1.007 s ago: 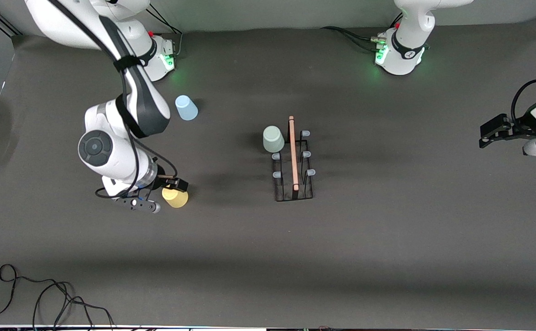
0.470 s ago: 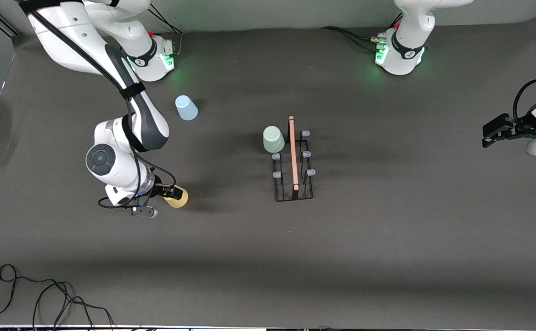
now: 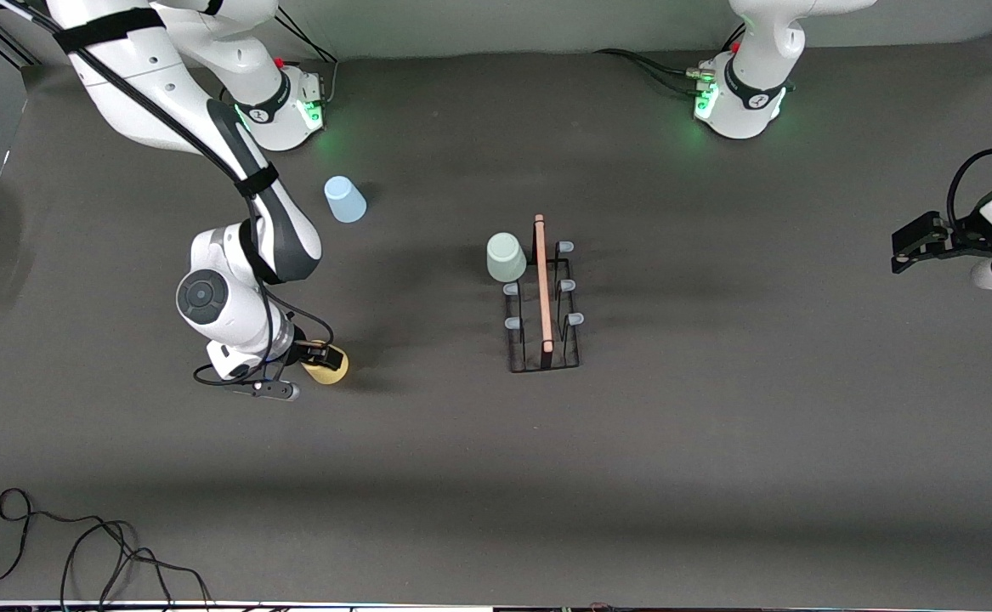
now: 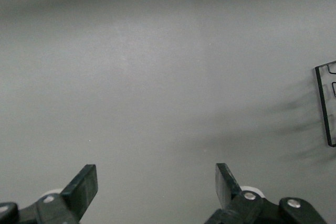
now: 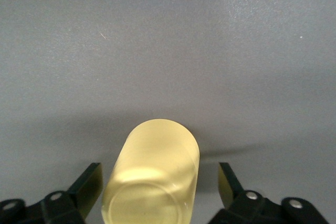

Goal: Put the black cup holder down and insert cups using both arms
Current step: 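Carry the yellow cup onto a rack peg with the right gripper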

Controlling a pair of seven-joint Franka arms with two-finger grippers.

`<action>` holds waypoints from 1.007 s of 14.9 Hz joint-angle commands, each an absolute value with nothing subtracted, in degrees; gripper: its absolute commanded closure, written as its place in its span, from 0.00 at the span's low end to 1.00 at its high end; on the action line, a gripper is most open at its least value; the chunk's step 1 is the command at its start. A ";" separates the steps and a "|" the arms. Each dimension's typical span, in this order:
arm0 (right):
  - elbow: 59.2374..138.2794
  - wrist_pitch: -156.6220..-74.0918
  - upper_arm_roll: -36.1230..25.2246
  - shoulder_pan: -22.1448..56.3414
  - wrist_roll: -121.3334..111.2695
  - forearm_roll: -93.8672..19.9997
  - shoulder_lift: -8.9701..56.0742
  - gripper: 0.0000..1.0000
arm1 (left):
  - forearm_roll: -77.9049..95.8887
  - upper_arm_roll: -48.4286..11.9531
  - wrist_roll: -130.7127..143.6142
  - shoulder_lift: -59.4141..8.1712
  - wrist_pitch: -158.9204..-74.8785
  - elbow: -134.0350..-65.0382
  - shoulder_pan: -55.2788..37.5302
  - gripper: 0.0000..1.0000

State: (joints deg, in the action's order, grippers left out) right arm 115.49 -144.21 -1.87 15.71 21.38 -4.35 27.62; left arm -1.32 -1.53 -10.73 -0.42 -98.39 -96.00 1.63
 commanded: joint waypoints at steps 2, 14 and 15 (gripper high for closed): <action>116.63 -146.08 -1.58 15.64 19.86 -5.36 27.42 0.57 | -2.29 -1.49 -9.67 -0.61 -97.03 -96.06 0.88 0.00; 106.46 -124.46 -1.05 20.55 30.90 -12.83 16.79 1.00 | -1.58 -1.67 -7.57 -0.62 -98.35 -96.15 0.97 0.00; 104.61 -124.02 -1.05 22.48 34.42 -12.83 17.31 1.00 | -1.58 -1.67 -6.86 -0.62 -98.35 -96.15 0.97 0.00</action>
State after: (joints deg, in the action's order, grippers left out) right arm 108.26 -125.97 -0.90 19.24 28.20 -11.63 16.44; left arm -1.31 -1.80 -9.22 -0.89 -97.84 -96.16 1.43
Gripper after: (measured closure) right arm 0.308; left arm 0.000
